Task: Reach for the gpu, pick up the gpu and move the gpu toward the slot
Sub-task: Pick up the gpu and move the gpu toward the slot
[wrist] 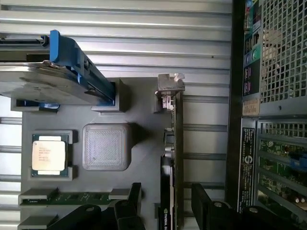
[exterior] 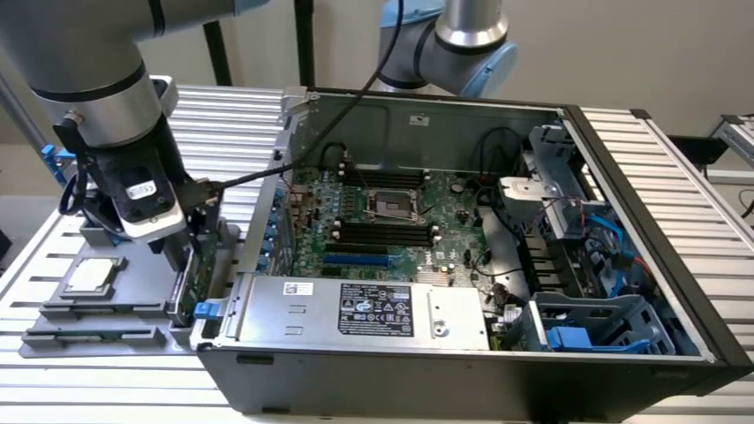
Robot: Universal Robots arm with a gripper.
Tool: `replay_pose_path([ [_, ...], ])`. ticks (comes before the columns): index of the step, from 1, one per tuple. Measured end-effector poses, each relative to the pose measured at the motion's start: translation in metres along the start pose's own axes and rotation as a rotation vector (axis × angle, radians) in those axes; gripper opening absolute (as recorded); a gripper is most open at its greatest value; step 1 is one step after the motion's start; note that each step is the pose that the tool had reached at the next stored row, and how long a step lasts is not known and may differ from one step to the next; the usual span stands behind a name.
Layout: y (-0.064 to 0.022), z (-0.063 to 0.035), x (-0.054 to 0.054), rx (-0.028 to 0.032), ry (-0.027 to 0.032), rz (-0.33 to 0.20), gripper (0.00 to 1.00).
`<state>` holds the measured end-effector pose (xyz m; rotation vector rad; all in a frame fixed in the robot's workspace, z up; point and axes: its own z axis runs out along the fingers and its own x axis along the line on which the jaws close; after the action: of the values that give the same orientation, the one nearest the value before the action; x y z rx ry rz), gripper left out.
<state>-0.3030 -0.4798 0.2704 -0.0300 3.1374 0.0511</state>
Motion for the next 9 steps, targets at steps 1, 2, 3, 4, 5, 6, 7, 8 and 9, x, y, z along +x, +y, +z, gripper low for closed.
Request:
replay_pose_path([
  [1, -0.0003, 0.0018, 0.0, 0.0, -0.0002, 0.0, 0.54],
  [2, -0.0005, 0.0036, 0.0, 0.0, -0.0006, 0.0, 0.54],
  [3, -0.0007, 0.0055, 0.0, -0.0001, -0.0009, 0.0, 0.54],
  [4, -0.0008, 0.0074, 0.0, -0.0002, -0.0012, 0.0, 0.54],
  [5, -0.0009, 0.0091, 0.0, -0.0001, -0.0013, 0.0, 0.54],
  [6, -0.001, 0.0109, 0.0, 0.0, -0.0014, 0.0, 0.54],
  [7, -0.001, 0.0127, 0.0, 0.0, -0.0014, 0.0, 0.54],
  [8, -0.0011, 0.0146, 0.0, -0.0001, -0.0016, 0.0, 0.54],
  [9, -0.0011, 0.0164, 0.0, -0.0001, -0.0016, 0.0, 0.54],
])
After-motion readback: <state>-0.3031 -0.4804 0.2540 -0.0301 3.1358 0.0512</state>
